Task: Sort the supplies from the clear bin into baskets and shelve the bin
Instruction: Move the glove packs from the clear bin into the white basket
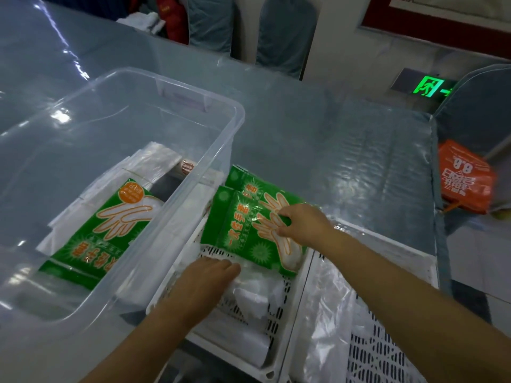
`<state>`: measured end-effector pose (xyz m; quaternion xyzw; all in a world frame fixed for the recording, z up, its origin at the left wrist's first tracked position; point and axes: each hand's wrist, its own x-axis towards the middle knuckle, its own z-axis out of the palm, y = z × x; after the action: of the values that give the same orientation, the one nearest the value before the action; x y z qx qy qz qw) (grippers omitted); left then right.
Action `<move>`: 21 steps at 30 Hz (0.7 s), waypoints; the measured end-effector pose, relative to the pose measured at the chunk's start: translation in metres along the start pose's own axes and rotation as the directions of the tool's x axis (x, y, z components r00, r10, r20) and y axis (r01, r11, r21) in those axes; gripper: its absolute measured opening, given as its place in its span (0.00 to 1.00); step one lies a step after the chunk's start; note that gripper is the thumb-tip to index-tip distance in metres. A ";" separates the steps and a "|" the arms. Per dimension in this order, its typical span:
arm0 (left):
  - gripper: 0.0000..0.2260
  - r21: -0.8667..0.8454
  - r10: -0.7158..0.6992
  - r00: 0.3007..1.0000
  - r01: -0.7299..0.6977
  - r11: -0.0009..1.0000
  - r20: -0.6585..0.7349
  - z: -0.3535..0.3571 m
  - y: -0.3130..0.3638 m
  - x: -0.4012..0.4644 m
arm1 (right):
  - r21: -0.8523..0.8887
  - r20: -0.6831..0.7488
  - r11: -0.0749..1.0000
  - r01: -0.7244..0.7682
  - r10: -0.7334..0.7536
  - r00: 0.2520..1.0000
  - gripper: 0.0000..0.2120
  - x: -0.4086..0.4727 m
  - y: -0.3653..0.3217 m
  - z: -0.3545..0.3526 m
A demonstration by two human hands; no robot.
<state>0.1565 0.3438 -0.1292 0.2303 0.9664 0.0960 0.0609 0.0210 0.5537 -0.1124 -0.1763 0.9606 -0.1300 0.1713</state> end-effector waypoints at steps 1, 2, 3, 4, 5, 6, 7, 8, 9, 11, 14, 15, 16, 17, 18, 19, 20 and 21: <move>0.23 0.013 0.008 1.000 -0.008 1.000 -0.001 0.001 0.000 0.002 | -0.055 -0.040 0.998 0.010 -0.013 0.999 0.14 -0.001 -0.001 0.011; 0.24 0.011 0.014 1.000 -0.014 1.000 -0.009 0.002 0.001 0.004 | -0.114 -0.088 0.993 0.020 -0.030 0.996 0.12 -0.003 -0.002 0.019; 0.24 -0.002 0.014 1.000 -0.014 1.000 -0.013 0.002 0.001 0.006 | -0.166 -0.133 0.986 0.025 -0.047 0.990 0.12 -0.004 -0.002 0.026; 0.24 -0.009 0.013 1.000 -0.013 1.000 -0.019 0.003 0.000 0.008 | -0.206 -0.170 0.978 0.031 -0.067 0.983 0.11 -0.004 -0.002 0.030; 0.25 -0.010 0.009 1.000 -0.009 1.000 -0.022 0.004 0.000 0.011 | -0.232 -0.201 0.972 0.034 -0.082 0.976 0.12 -0.003 -0.001 0.032; 0.25 -0.002 0.006 1.000 -0.006 1.000 -0.026 0.004 0.000 0.014 | -0.244 -0.228 0.969 0.029 -0.086 0.970 0.13 -0.003 0.000 0.033; 0.24 0.005 0.005 0.999 -0.005 1.000 -0.035 0.003 0.001 0.016 | -0.242 -0.251 0.970 0.013 -0.075 0.965 0.14 -0.002 0.001 0.034; 0.23 0.004 0.008 0.999 -0.008 1.000 -0.041 0.002 0.001 0.019 | -0.237 -0.268 0.972 -0.008 -0.057 0.962 0.16 -0.001 0.002 0.035; 0.22 0.001 0.007 0.999 -0.007 1.000 -0.039 0.002 0.000 0.022 | -0.228 -0.287 0.973 -0.031 -0.037 0.957 0.18 -0.001 0.003 0.036; 0.22 0.004 -0.005 1.000 0.005 1.000 -0.021 0.001 0.001 0.029 | -0.191 -0.364 0.979 -0.068 -0.006 0.931 0.20 0.001 0.005 0.035; 0.16 -0.027 -0.037 0.999 0.037 0.999 0.009 0.010 -0.001 0.040 | -0.136 -0.445 0.985 -0.108 0.036 0.895 0.18 0.008 0.010 0.027; 0.15 -0.004 -0.043 0.999 0.043 0.999 0.026 0.013 -0.002 0.043 | -0.123 -0.437 0.986 -0.114 0.049 0.898 0.17 0.011 0.011 0.025; 0.15 -0.003 -0.055 0.997 0.056 0.998 0.047 0.015 -0.002 0.045 | -0.116 -0.418 0.987 -0.111 0.053 0.907 0.15 0.015 0.012 0.024; 0.15 -0.002 -0.069 0.996 0.069 0.998 0.065 0.017 -0.002 0.047 | -0.122 -0.399 0.988 -0.099 0.043 0.916 0.14 0.017 0.013 0.024; 0.15 -0.001 -0.079 0.995 0.079 0.997 0.066 0.019 -0.002 0.049 | -0.135 -0.382 0.988 -0.079 0.021 0.924 0.13 0.018 0.013 0.026; 0.14 -0.005 -0.087 0.993 0.088 0.996 0.073 0.019 -0.001 0.049 | -0.148 -0.370 0.987 -0.057 -0.002 0.929 0.14 0.018 0.012 0.029; 0.14 -0.009 -0.092 0.992 0.093 0.996 0.080 0.020 0.000 0.048 | -0.151 -0.361 0.988 -0.040 -0.017 0.932 0.14 0.018 0.011 0.032; 0.14 -0.010 -0.093 0.992 0.094 0.995 0.090 0.020 0.001 0.048 | -0.146 -0.356 0.989 -0.032 -0.022 0.934 0.16 0.018 0.011 0.035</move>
<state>0.1175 0.3695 -0.1523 0.1882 0.9718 0.0893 0.1102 0.0153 0.5500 -0.1526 -0.1596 0.9831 -0.0870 -0.0193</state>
